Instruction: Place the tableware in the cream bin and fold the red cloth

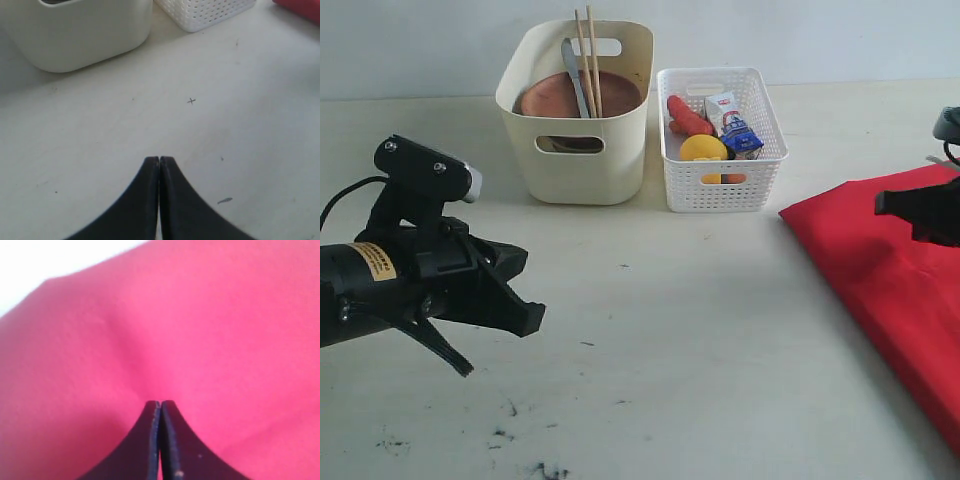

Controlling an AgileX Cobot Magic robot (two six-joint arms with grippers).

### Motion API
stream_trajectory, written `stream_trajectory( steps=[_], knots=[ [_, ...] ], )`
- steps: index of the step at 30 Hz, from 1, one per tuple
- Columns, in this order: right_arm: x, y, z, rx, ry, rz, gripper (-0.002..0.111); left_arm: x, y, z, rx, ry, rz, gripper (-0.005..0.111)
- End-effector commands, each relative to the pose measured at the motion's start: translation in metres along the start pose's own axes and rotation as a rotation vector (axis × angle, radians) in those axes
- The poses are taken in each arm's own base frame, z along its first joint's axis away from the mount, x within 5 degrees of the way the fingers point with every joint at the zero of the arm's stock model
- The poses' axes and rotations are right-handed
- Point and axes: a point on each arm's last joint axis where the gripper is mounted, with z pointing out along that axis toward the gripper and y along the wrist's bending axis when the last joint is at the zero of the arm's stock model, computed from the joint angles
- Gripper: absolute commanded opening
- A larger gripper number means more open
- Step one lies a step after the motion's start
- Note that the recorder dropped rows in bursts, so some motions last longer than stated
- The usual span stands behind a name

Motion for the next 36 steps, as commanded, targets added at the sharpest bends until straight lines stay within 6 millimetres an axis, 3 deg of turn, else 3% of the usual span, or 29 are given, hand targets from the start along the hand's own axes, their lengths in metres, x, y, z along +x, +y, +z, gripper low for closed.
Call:
stream_trajectory(
  steps=[1, 5, 11, 20, 23, 28, 33, 36],
  knots=[
    [-0.013, 0.013, 0.008, -0.115, 0.117, -0.025, 0.000, -0.001, 0.001, -0.002, -0.004, -0.009, -0.009, 0.002],
    [-0.011, 0.032, 0.010, -0.138, 0.114, -0.118, 0.000, -0.001, 0.001, -0.002, -0.004, -0.009, -0.009, 0.002],
    [-0.008, 0.039, 0.053, -0.078, 0.107, -0.147, 0.000, 0.001, 0.001, -0.002, -0.001, 0.005, -0.009, 0.002],
    [-0.066, 0.061, 0.104, -0.188, 0.125, -0.157, 0.000, 0.000, 0.001, -0.002, -0.002, 0.003, -0.009, 0.002],
    [-0.082, 0.065, 0.096, -0.209, 0.135, -0.173, 0.000, 0.000, 0.001, -0.002, -0.002, 0.001, -0.009, 0.002],
    [-0.087, 0.049, 0.053, -0.082, 0.038, -0.204, 0.000, 0.000, 0.001, -0.002, -0.003, -0.001, -0.009, 0.002],
    [-0.058, 0.031, 0.011, -0.027, -0.015, -0.127, 0.000, 0.000, 0.001, -0.002, -0.003, -0.001, -0.009, 0.002],
    [-0.023, 0.023, 0.005, -0.001, -0.025, -0.109, 0.000, 0.000, 0.001, -0.002, -0.003, -0.001, -0.009, 0.002]
  ],
)
